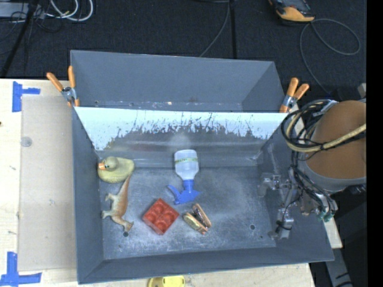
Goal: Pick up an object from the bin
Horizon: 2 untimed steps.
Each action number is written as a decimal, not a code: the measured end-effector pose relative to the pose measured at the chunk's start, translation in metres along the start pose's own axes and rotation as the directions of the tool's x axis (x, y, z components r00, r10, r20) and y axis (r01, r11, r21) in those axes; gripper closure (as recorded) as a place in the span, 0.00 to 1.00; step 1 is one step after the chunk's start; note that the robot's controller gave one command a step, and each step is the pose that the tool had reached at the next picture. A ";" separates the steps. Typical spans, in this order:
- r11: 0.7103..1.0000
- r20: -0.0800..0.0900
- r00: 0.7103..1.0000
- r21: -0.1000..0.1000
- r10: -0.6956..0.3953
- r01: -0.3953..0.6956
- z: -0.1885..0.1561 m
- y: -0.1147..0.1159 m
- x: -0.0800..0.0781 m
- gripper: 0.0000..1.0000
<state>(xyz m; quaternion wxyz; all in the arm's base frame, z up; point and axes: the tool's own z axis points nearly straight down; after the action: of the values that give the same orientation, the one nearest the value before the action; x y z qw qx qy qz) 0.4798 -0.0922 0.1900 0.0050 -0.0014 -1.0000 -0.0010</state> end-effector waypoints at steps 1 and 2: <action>1.000 0.008 1.000 0.002 -0.003 0.003 -0.004 0.000 -0.002 0.00; 1.000 0.010 1.000 0.003 -0.023 0.023 0.041 0.043 -0.011 0.00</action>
Offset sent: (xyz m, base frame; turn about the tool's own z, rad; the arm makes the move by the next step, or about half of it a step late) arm 0.0147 0.0836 -0.0820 -0.0518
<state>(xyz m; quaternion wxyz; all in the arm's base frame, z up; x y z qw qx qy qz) 0.4903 -0.0491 0.1490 0.0000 0.0102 -0.9999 0.0003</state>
